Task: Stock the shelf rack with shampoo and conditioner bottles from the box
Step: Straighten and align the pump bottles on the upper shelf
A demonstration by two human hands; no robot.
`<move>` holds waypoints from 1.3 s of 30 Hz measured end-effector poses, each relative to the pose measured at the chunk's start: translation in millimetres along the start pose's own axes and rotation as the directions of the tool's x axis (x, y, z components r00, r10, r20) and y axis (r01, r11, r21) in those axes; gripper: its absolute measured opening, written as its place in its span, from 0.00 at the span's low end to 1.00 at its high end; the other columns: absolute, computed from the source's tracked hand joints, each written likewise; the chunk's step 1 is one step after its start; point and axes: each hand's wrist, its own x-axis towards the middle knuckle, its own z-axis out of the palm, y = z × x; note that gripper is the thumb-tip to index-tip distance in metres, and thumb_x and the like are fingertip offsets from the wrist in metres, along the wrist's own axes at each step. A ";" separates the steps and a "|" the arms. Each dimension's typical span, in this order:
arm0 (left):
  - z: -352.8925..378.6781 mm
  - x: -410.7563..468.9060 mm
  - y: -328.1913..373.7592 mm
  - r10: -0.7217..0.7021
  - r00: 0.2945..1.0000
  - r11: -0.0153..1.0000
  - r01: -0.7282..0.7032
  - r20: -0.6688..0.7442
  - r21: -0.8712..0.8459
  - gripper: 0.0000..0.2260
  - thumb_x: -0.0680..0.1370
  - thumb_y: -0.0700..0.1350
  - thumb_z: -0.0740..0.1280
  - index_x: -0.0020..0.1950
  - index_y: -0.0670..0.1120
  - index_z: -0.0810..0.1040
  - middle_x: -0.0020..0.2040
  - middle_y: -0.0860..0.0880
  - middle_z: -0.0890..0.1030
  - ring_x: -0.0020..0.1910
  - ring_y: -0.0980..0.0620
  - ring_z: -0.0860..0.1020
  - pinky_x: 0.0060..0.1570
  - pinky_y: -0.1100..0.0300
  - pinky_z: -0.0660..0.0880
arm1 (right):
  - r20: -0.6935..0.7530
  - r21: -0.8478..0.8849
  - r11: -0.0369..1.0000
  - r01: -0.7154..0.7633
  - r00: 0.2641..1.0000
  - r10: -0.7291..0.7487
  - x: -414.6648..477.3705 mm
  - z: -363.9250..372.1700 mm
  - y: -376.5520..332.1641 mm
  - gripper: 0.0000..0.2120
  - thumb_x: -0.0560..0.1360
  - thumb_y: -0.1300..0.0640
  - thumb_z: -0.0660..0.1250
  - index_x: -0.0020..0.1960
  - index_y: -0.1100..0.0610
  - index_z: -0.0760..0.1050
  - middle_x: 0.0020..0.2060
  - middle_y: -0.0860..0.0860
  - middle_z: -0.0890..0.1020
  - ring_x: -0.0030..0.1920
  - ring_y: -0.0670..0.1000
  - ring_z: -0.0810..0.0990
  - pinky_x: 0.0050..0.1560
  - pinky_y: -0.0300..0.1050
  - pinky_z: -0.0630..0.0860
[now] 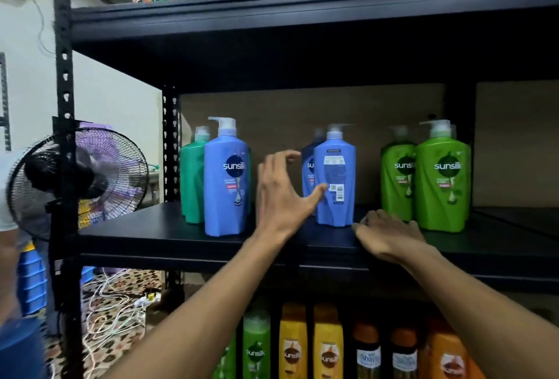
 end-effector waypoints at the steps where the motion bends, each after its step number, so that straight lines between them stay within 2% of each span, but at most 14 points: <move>1: 16.7 5.4 -1.5 -0.073 0.995 0.997 0.075 0.062 -0.016 0.27 0.70 0.54 0.77 0.65 0.49 0.72 0.61 0.51 0.74 0.61 0.50 0.72 0.61 0.58 0.70 | 0.010 0.005 1.000 -0.011 1.000 0.011 5.6 -1.6 1.9 0.25 0.79 0.40 0.50 0.68 0.50 0.71 0.69 0.49 0.72 0.70 0.53 0.69 0.65 0.57 0.63; 4: 52.9 24.9 -22.5 -0.320 0.924 0.941 0.335 0.209 -0.045 0.27 0.73 0.49 0.75 0.69 0.48 0.68 0.65 0.48 0.74 0.65 0.48 0.74 0.66 0.53 0.70 | 0.009 0.124 0.988 -0.089 0.996 0.088 23.3 -4.3 5.6 0.28 0.71 0.33 0.56 0.63 0.48 0.75 0.65 0.50 0.77 0.65 0.55 0.74 0.57 0.55 0.65; 7: 71.8 40.2 -52.1 -0.452 0.828 0.874 0.485 0.332 -0.018 0.31 0.75 0.47 0.74 0.73 0.45 0.64 0.68 0.43 0.75 0.67 0.42 0.75 0.67 0.51 0.71 | -0.026 0.399 0.901 -0.167 0.981 0.193 39.3 -4.2 2.9 0.41 0.67 0.27 0.66 0.73 0.49 0.68 0.70 0.52 0.74 0.69 0.58 0.73 0.63 0.53 0.67; 10: 83.8 46.8 -78.6 -0.492 0.771 0.836 0.548 0.405 -0.026 0.34 0.76 0.43 0.74 0.76 0.43 0.59 0.67 0.41 0.75 0.64 0.43 0.76 0.62 0.56 0.72 | -0.015 0.692 0.717 -0.082 0.992 0.128 57.5 2.4 -9.0 0.51 0.62 0.31 0.76 0.75 0.54 0.63 0.69 0.53 0.75 0.66 0.56 0.76 0.64 0.48 0.71; 12: 94.7 47.0 -95.8 -0.513 0.726 0.800 0.598 0.458 -0.051 0.36 0.75 0.42 0.75 0.76 0.44 0.57 0.66 0.41 0.75 0.61 0.46 0.76 0.60 0.57 0.73 | -0.046 0.815 0.580 -0.024 0.993 0.105 69.9 9.1 -12.9 0.56 0.51 0.30 0.80 0.70 0.54 0.66 0.63 0.50 0.80 0.58 0.51 0.81 0.62 0.49 0.77; 14: 105.4 43.9 -109.7 -0.531 0.679 0.769 0.638 0.508 -0.049 0.40 0.73 0.43 0.77 0.77 0.46 0.55 0.67 0.42 0.74 0.62 0.46 0.76 0.64 0.50 0.75 | -0.091 0.855 0.518 0.028 0.991 0.097 81.7 17.6 -13.8 0.55 0.43 0.31 0.81 0.63 0.52 0.69 0.57 0.48 0.83 0.52 0.48 0.83 0.58 0.50 0.81; 16: 112.3 41.8 -117.7 -0.527 0.633 0.764 0.645 0.567 -0.010 0.44 0.71 0.44 0.79 0.78 0.46 0.55 0.66 0.44 0.75 0.63 0.45 0.77 0.64 0.46 0.76 | -0.130 0.860 0.503 0.079 0.989 0.067 88.9 22.7 -15.3 0.48 0.43 0.35 0.83 0.57 0.50 0.70 0.53 0.46 0.83 0.50 0.47 0.84 0.57 0.50 0.82; 21: 117.0 44.4 -124.8 -0.487 0.565 0.754 0.657 0.666 -0.006 0.45 0.68 0.41 0.82 0.78 0.44 0.58 0.62 0.45 0.78 0.60 0.48 0.78 0.53 0.55 0.75 | -0.190 0.839 0.530 0.121 0.979 0.077 98.2 30.9 -13.1 0.43 0.43 0.36 0.84 0.53 0.48 0.73 0.49 0.44 0.85 0.48 0.47 0.85 0.53 0.50 0.83; 26: 125.8 43.2 -112.6 -0.351 0.614 0.763 0.625 0.707 -0.164 0.38 0.59 0.43 0.87 0.64 0.44 0.73 0.57 0.46 0.84 0.54 0.50 0.84 0.58 0.50 0.81 | -0.335 0.782 0.594 0.188 0.931 0.147 102.8 33.0 -4.1 0.45 0.43 0.37 0.83 0.57 0.49 0.74 0.50 0.47 0.84 0.48 0.50 0.84 0.48 0.53 0.84; 29: 127.1 44.9 -105.4 -0.240 0.655 0.781 0.568 0.716 -0.258 0.35 0.57 0.48 0.87 0.59 0.40 0.80 0.53 0.44 0.87 0.53 0.43 0.85 0.55 0.40 0.82 | -0.363 0.840 0.481 0.252 0.919 0.152 98.0 30.0 -4.4 0.46 0.51 0.52 0.87 0.62 0.50 0.67 0.53 0.48 0.81 0.50 0.49 0.82 0.49 0.51 0.82; 32: 121.7 43.4 -105.5 -0.239 0.677 0.793 0.550 0.697 -0.262 0.32 0.58 0.47 0.87 0.58 0.41 0.83 0.53 0.45 0.87 0.54 0.45 0.86 0.56 0.42 0.82 | -0.378 0.864 0.402 0.304 0.919 0.116 97.1 29.5 -6.5 0.44 0.58 0.62 0.86 0.66 0.52 0.65 0.53 0.48 0.80 0.50 0.46 0.82 0.47 0.44 0.81; 34: 117.8 40.8 -109.7 -0.275 0.696 0.822 0.528 0.664 -0.213 0.30 0.56 0.49 0.87 0.55 0.45 0.84 0.51 0.49 0.87 0.52 0.49 0.86 0.56 0.45 0.82 | -0.398 0.856 0.403 0.324 0.911 0.112 97.2 30.3 -6.9 0.43 0.59 0.60 0.86 0.67 0.52 0.65 0.53 0.46 0.80 0.51 0.44 0.81 0.48 0.43 0.79; 36: 111.7 38.7 -115.6 -0.319 0.724 0.859 0.494 0.611 -0.136 0.32 0.52 0.57 0.86 0.53 0.51 0.84 0.49 0.53 0.87 0.50 0.52 0.86 0.55 0.48 0.82 | -0.365 0.874 0.379 0.305 0.926 0.098 96.2 26.9 -7.9 0.43 0.60 0.56 0.84 0.68 0.51 0.64 0.53 0.45 0.79 0.50 0.45 0.81 0.49 0.46 0.78; 39: 100.4 34.0 -123.2 -0.414 0.726 0.878 0.478 0.549 0.031 0.37 0.47 0.66 0.82 0.53 0.56 0.82 0.48 0.59 0.86 0.49 0.57 0.84 0.53 0.53 0.82 | -0.254 0.924 0.311 0.222 0.965 0.066 95.5 21.7 -7.5 0.37 0.58 0.48 0.73 0.66 0.51 0.69 0.54 0.51 0.81 0.49 0.51 0.82 0.49 0.49 0.80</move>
